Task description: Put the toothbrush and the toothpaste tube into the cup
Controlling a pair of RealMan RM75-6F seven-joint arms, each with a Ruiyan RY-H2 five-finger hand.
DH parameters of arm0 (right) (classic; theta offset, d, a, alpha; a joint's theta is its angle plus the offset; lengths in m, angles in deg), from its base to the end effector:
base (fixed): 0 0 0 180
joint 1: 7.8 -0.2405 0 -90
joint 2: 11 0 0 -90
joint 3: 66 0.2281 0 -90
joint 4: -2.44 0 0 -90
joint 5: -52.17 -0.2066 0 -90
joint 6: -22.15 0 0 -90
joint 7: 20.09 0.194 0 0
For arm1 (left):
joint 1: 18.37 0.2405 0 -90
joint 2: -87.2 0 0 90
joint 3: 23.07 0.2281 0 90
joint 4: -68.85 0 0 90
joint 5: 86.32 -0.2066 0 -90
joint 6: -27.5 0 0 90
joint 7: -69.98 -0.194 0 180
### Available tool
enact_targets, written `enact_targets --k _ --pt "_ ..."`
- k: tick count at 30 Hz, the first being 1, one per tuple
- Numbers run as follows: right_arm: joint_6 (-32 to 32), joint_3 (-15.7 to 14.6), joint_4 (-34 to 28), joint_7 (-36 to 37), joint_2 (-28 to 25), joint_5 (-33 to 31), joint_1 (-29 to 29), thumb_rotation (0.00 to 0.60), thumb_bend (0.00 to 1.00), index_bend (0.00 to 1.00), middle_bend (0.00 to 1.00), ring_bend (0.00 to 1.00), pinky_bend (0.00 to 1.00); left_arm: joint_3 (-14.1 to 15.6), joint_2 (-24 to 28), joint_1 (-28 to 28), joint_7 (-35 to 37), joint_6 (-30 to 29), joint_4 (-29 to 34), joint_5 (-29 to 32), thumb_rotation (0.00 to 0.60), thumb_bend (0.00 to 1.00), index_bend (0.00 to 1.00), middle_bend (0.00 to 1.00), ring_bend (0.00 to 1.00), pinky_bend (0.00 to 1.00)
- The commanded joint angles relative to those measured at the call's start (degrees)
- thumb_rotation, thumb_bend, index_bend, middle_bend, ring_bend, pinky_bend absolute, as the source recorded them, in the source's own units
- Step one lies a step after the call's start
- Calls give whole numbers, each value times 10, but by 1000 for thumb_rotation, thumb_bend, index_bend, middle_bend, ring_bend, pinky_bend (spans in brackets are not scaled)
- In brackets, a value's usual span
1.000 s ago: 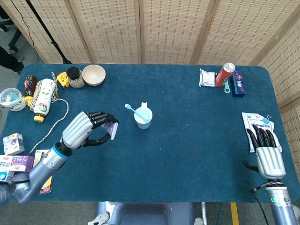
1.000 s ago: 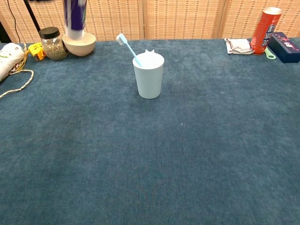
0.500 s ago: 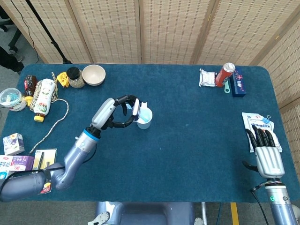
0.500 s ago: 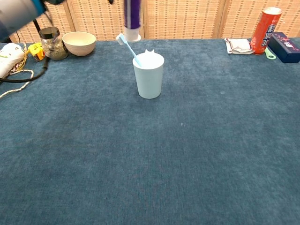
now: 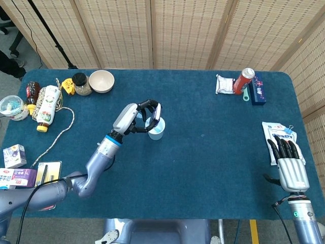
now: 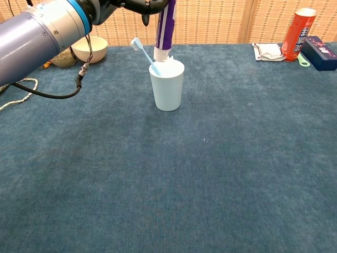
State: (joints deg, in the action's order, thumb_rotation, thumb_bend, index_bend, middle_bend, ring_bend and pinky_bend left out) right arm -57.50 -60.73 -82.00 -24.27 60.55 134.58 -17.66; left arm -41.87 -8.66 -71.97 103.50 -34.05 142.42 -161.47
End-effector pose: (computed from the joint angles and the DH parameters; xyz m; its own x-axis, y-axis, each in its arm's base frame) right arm -0.2909 -0.2639 0.1198 0.4578 -0.0191 0.8889 -0.8890 -0.0189 0.4574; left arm 0.0000 0.4120 -0.0013 -0.3372 0.3645 0.8680 0.7652 -0.4309 0.4782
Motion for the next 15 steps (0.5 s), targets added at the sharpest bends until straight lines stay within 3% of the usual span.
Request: enact_targets --k 1,15 --pt "2 0 1 1 0 -1 -1 600 0 3 0 0 0 -2 -16 -4 5 13 -26 8 600 433 555 426 419 609" --pt "7 0 3 2 1 -3 -2 600 0 3 0 0 0 7 -71 -11 24 34 -107 1 600 430 546 416 389 609"
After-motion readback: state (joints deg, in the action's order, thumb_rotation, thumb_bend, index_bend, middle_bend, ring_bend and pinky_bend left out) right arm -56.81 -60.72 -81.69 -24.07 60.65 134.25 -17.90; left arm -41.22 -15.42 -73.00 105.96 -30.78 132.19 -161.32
